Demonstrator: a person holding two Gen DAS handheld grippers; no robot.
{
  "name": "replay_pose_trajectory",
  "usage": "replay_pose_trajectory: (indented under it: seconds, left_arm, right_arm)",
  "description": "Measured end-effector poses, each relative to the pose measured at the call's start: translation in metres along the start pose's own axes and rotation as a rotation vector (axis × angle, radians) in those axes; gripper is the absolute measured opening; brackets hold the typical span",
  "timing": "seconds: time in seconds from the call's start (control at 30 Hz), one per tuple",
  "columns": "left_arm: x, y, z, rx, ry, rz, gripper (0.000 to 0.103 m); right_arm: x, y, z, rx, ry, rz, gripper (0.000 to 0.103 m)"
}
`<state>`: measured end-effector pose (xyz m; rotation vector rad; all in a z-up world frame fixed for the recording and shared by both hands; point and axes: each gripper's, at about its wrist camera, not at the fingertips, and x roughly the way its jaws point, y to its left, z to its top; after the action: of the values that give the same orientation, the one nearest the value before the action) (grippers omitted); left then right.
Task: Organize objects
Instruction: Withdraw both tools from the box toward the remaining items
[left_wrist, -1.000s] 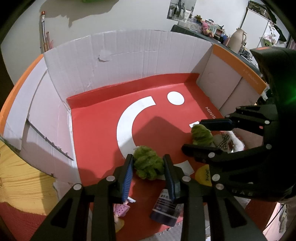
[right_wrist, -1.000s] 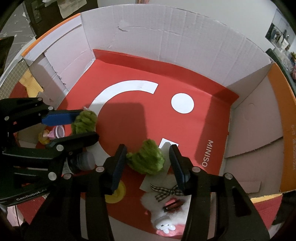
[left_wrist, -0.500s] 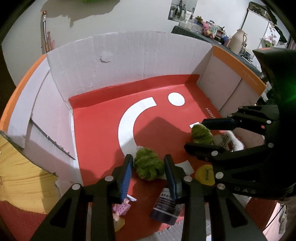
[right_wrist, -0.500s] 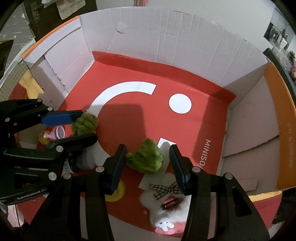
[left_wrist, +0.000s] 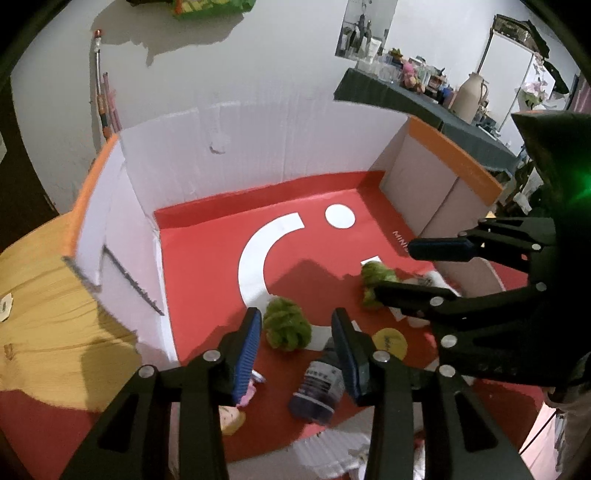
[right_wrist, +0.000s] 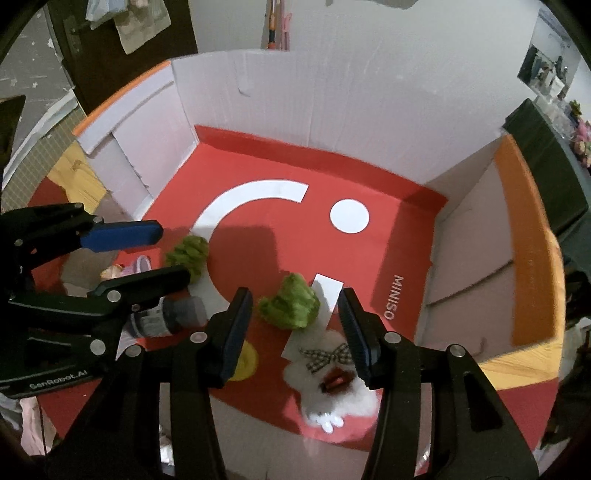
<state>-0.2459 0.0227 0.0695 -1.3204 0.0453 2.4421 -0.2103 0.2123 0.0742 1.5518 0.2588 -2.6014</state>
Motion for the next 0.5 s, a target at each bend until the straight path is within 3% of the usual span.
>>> replay_pose_trajectory:
  seconds: [0.1,0.17,0.33,0.4,0.5]
  left_arm:
    - [-0.014,-0.002,-0.005,-0.015,-0.032,0.009,0.045]
    - [-0.027,-0.004,-0.01,-0.021,-0.055,0.005,0.046]
    - [-0.059,-0.013,-0.024,-0.025,-0.143,0.037,0.059]
    - [-0.071,-0.016,-0.03,-0.023,-0.169,0.038,0.065]
    - [-0.09,-0.024,-0.04,-0.011,-0.228,0.068,0.071]
  right_arm:
    - [-0.016,0.004,0.001,0.012,-0.035,0.005,0.054]
    - [-0.025,0.001,-0.016,0.029,-0.066,0.017,0.058]
    - [-0.053,0.011,0.008,0.035,-0.157,0.011,0.063]
    - [-0.068,0.014,0.006,0.037,-0.197,0.008,0.073]
    - [-0.085,0.018,-0.002,0.045,-0.266,0.018,0.074]
